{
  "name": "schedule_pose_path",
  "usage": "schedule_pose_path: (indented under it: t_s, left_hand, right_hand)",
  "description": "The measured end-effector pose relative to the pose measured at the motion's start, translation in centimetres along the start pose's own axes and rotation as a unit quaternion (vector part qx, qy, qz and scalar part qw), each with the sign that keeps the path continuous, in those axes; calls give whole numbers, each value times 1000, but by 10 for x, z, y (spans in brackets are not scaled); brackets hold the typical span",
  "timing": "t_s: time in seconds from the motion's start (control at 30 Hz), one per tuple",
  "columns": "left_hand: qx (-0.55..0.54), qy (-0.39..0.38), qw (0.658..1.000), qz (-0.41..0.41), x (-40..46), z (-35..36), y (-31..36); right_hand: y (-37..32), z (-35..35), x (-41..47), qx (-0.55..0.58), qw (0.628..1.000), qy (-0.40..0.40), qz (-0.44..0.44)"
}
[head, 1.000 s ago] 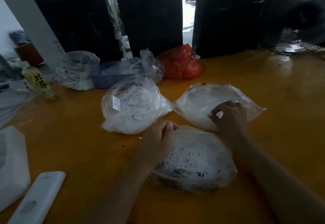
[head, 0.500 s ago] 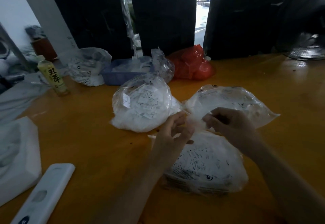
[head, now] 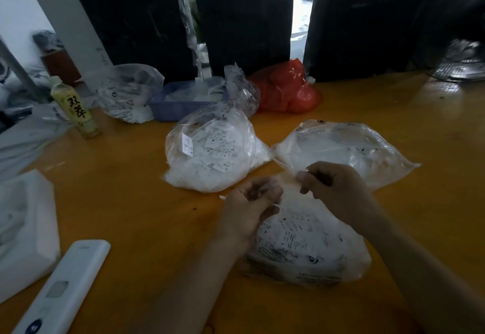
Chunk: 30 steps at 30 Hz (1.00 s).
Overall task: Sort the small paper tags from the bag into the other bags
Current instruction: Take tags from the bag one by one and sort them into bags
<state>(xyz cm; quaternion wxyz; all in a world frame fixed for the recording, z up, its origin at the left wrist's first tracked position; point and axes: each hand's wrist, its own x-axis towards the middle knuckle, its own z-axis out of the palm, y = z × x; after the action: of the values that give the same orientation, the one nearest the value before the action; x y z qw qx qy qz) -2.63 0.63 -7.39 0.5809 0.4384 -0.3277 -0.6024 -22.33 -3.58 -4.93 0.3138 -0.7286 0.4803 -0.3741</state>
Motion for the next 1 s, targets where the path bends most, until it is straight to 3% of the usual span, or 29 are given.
schedule_pose_path:
  t_s: [0.07, 0.17, 0.3, 0.4, 0.47, 0.6, 0.7, 0.9, 1.0]
  left_hand:
    - [-34, 2, 999, -14, 2, -2, 0]
    - [-88, 6, 996, -30, 5, -4, 0]
    - [-111, -12, 993, -25, 5, -5, -1]
    - [-105, -32, 994, -17, 4, -7, -1]
    - [-87, -27, 996, -17, 4, -6, -1]
    - [-34, -27, 999, -12, 2, -4, -2]
    - [-3, -26, 1000, -14, 1, -4, -2]
    - [13, -15, 1000, -4, 0, -3, -3]
    - [-5, -19, 1000, -10, 1, -2, -3]
  right_hand:
    - [11, -8, 10, -2, 997, 57, 56]
    - [38, -29, 30, -127, 975, 139, 117]
    - [54, -43, 36, -201, 951, 123, 199]
    - [46, -39, 27, -241, 944, 169, 149]
    - [30, -31, 19, -241, 951, 179, 69]
    - [-9, -5, 3, -147, 987, 6, -70]
    - [-17, 11, -6, -100, 989, -66, -92]
    - [-10, 12, -5, -65, 993, -49, -90]
    - [-8, 12, -3, -25, 997, -2, -68]
